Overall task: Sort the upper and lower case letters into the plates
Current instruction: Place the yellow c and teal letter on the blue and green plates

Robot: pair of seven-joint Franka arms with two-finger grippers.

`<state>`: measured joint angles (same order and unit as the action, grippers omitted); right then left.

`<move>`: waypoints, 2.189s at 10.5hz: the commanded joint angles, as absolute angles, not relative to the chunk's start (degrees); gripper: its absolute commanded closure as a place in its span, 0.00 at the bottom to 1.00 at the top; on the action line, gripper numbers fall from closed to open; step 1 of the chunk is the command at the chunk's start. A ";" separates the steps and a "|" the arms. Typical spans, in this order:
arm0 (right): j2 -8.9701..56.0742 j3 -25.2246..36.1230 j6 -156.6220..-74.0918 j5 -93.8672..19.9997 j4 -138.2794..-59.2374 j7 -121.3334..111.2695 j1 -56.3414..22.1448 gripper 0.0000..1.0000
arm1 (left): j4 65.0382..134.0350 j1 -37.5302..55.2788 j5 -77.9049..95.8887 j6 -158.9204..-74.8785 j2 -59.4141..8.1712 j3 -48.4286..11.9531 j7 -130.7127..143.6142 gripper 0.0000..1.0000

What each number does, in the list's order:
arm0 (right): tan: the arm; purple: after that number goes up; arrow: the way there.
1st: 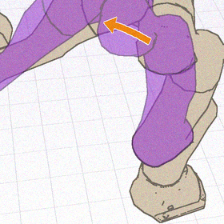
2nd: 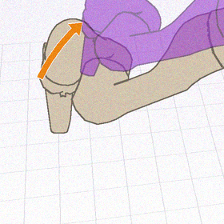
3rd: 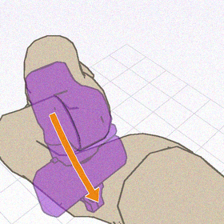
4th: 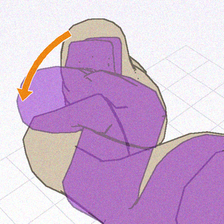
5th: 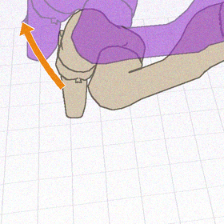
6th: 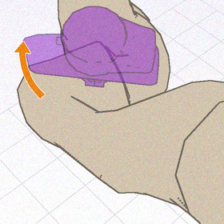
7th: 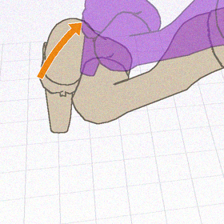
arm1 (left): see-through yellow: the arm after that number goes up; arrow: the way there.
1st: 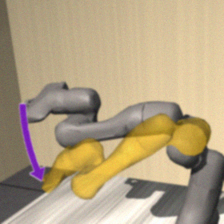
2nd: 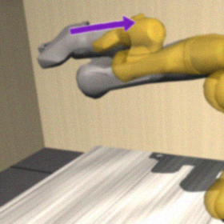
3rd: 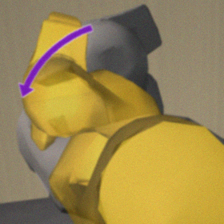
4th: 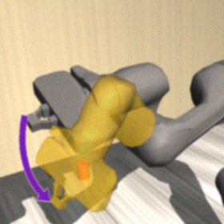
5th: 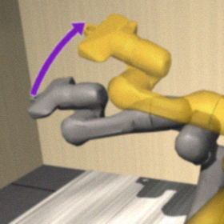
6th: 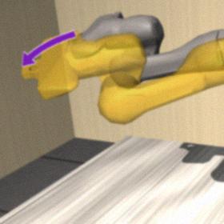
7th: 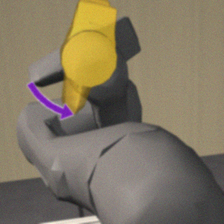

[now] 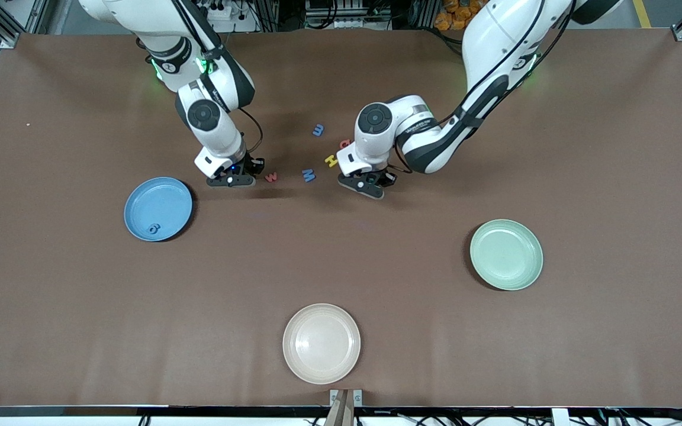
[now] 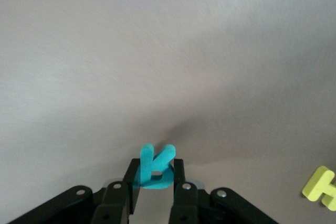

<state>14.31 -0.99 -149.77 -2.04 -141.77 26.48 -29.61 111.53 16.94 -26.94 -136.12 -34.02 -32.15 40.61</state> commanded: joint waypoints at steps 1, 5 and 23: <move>15.12 1.23 -142.22 3.15 -136.76 26.11 -27.87 0.87 | 111.54 13.03 -26.99 -132.89 -27.00 -32.43 42.36 1.00; 13.80 1.23 -139.94 3.08 -136.41 10.16 -18.40 0.91 | 109.16 4.60 -26.54 -130.17 -22.33 -32.08 44.39 1.00; 7.39 0.97 -133.25 6.77 -135.88 11.98 -14.20 0.00 | 89.85 -10.65 -21.49 -105.32 -30.86 -31.28 21.61 0.00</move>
